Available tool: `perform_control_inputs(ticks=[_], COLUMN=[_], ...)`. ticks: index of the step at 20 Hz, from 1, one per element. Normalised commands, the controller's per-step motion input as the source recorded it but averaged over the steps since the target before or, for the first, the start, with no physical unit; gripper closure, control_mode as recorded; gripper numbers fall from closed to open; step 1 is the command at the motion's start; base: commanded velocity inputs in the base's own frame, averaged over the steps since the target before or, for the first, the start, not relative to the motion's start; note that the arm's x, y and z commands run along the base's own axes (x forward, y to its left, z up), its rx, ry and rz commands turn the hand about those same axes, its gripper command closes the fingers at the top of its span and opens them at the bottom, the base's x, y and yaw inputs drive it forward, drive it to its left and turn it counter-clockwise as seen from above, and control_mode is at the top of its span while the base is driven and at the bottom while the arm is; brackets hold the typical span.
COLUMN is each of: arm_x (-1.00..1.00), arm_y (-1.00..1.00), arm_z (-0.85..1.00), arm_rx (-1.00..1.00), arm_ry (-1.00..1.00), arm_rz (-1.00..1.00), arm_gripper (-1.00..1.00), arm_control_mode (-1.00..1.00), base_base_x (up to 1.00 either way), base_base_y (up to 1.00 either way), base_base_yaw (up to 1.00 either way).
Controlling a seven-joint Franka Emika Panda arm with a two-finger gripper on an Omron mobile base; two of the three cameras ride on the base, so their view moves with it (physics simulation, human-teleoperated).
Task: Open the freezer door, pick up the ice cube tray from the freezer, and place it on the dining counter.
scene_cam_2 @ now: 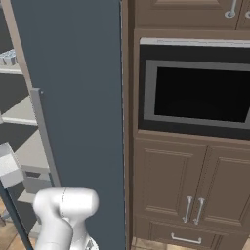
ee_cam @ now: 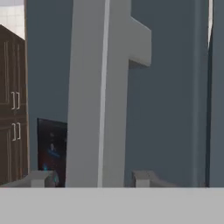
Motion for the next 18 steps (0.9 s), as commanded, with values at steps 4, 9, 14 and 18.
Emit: perform_control_inputs(ticks=[4,9,14,18], arm_x=[-0.57,-0.03,0.0,-0.25], arm_y=[0.37,0.05,0.0,0.0], arm_z=[-0.04,0.0,0.0,0.0], arm_rx=[0.0,0.0,0.0,0.0], arm_ry=[0.0,0.0,0.0,0.0], arm_rz=[0.06,0.01,0.0,0.02], arm_gripper=[1.0,-1.0,-1.0,-1.0], arm_control_mode=[-1.0,-1.0,-1.0,-1.0], base_base_x=[0.0,0.0,0.0,0.0], base_base_y=[0.0,0.0,0.0,0.0], base_base_yaw=[0.0,0.0,0.0,0.0])
